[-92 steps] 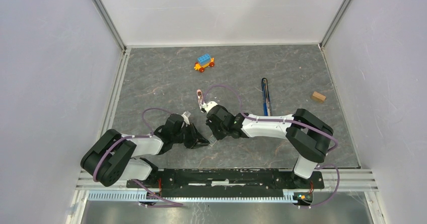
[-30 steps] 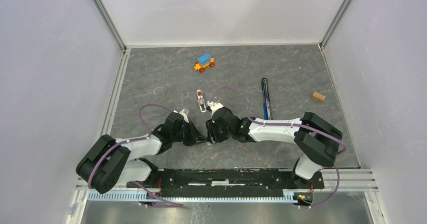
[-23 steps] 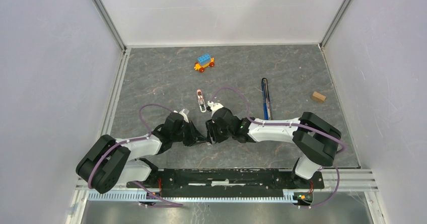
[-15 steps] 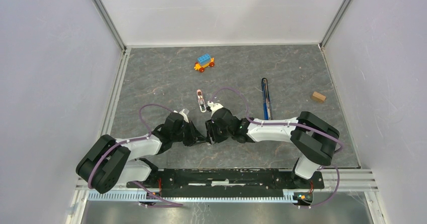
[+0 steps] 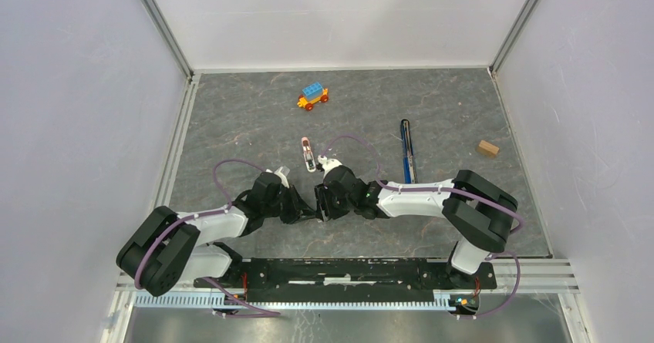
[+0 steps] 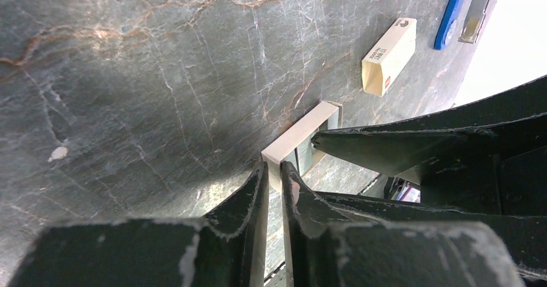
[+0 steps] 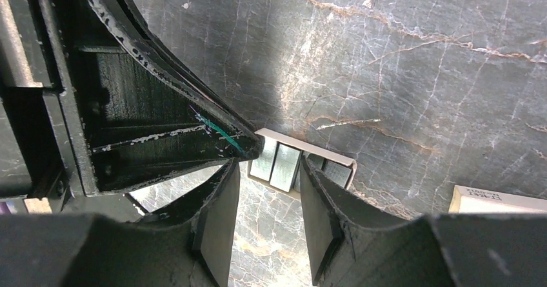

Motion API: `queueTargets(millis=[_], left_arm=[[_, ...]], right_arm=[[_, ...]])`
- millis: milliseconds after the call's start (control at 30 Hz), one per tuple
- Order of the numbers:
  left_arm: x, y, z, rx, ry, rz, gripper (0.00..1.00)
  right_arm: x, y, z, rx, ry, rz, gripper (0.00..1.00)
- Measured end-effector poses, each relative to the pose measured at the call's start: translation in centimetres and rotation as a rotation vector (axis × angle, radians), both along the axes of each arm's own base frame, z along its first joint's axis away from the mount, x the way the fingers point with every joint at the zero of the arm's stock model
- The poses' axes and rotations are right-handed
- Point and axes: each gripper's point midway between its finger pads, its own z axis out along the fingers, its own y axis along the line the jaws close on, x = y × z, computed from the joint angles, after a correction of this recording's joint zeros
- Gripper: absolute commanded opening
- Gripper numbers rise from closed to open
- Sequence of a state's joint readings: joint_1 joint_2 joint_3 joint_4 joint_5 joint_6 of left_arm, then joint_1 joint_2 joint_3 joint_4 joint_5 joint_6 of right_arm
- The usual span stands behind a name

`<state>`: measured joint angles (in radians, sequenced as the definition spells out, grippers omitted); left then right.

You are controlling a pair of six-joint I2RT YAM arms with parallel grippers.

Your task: Load the staples into the stapler

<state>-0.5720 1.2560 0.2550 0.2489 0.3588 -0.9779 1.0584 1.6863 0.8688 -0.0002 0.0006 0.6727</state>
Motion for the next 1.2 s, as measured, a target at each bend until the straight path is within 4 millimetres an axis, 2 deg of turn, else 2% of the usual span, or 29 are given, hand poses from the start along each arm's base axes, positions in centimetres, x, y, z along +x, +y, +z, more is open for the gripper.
queueTargets(millis=[633,967,1100,1200], left_arm=[[0.0,0.0,0.0,0.001,0.002,0.000,0.19],[0.0,0.0,0.0,-0.001,0.000,0.000,0.19],[0.1,0.0,0.0,-0.001,-0.001,0.000,0.19],[0.1,-0.1,0.0,-0.002,-0.002,0.000,0.19]], right_arm=[[-0.3,0.2,-0.1,0.011,0.021,0.004,0.47],[-0.9,0.3,0.2,0.077,0.046,0.006,0.45],[-1.3,0.4,1.0,0.121,0.049,0.010,0.45],[-1.3,1.0,2.3,0.171,0.036,0.018,0.44]])
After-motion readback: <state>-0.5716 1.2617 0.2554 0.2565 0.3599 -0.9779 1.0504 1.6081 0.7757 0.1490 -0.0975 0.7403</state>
